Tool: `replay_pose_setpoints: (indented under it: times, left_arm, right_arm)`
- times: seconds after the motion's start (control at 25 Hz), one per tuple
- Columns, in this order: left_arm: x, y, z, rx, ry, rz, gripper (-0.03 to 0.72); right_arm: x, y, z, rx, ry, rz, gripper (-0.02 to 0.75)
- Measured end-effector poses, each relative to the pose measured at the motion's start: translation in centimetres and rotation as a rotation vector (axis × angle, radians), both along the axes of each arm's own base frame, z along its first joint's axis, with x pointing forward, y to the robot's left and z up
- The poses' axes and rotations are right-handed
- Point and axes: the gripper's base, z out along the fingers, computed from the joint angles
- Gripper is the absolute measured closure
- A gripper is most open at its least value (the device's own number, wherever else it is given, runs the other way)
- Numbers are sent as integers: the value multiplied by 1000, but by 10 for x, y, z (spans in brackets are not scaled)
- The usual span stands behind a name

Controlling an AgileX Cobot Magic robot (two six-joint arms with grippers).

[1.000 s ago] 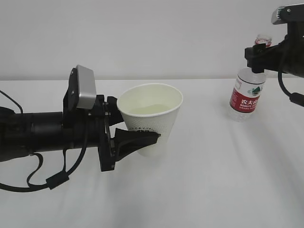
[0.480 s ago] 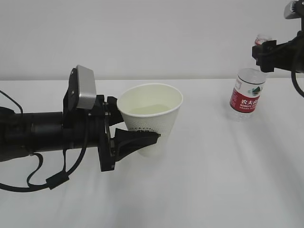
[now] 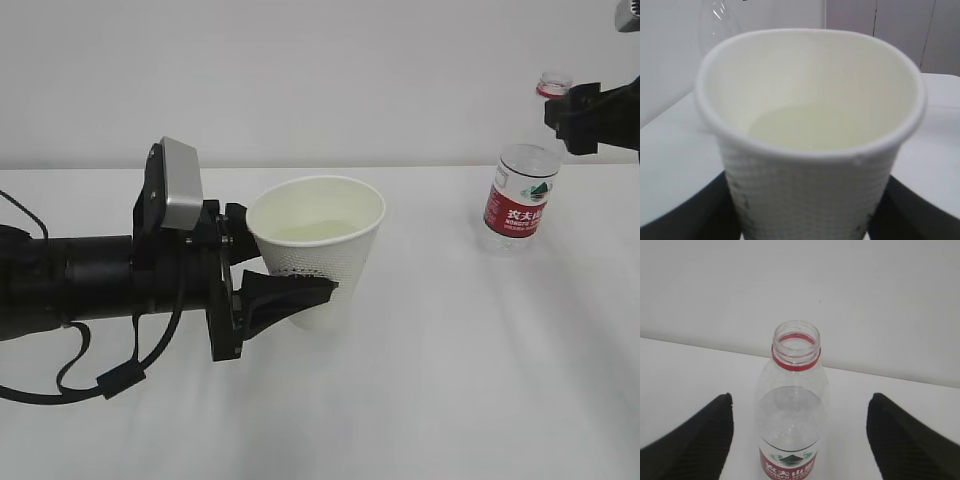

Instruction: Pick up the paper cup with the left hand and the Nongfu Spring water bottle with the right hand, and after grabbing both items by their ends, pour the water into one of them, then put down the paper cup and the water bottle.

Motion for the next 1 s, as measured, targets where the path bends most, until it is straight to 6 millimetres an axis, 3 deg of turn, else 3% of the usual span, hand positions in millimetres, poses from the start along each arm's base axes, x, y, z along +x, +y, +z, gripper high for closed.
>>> replay_pose_setpoints:
  times: [0.4, 1.0]
  left_arm:
    - [-2, 0, -1, 11, -5, -23, 203]
    - [-2, 0, -1, 13, -6, -26, 204]
  right_arm:
    - [-25, -3, 27, 3, 0, -12, 128]
    - [-81, -6, 30, 18, -15, -23, 144]
